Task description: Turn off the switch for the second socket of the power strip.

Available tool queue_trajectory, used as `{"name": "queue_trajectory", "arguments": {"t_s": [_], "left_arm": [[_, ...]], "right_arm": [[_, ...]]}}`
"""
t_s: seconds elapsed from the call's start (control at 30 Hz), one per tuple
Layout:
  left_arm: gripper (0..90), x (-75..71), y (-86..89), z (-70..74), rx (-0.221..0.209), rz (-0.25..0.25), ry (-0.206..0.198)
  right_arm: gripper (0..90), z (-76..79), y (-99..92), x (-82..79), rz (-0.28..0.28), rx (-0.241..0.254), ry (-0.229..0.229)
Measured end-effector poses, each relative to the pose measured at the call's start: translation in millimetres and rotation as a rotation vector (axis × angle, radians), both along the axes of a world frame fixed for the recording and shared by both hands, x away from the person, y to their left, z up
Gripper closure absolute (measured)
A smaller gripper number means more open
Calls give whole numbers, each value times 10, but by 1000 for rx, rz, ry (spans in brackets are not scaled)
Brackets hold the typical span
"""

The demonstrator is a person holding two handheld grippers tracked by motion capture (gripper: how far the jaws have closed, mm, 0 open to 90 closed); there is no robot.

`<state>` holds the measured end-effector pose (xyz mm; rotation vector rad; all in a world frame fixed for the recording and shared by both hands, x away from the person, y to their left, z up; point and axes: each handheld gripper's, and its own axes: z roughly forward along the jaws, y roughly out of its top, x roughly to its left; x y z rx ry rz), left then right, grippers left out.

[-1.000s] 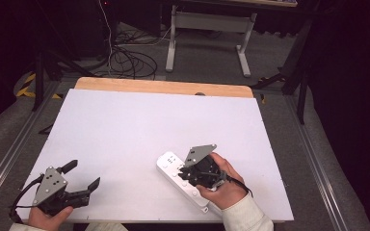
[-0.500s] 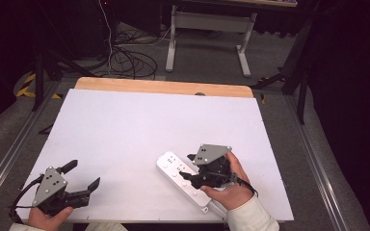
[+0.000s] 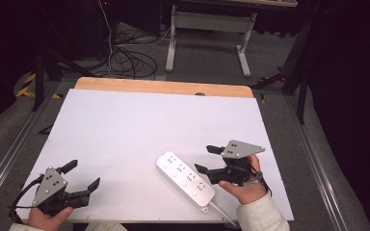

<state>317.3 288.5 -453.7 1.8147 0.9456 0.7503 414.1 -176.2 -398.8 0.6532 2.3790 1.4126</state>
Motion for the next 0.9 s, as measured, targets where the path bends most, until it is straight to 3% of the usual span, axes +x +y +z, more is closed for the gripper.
{"name": "queue_trajectory", "arguments": {"t_s": [0.47,0.9], "left_arm": [[120,-13,-3,10,0,-7,-5],[119,-23,-8,12,-14,-10,-7]], "right_arm": [[255,-230,-484,-16,-100,103,-11],[246,-482,-732,-28,-180,109,8]]}}
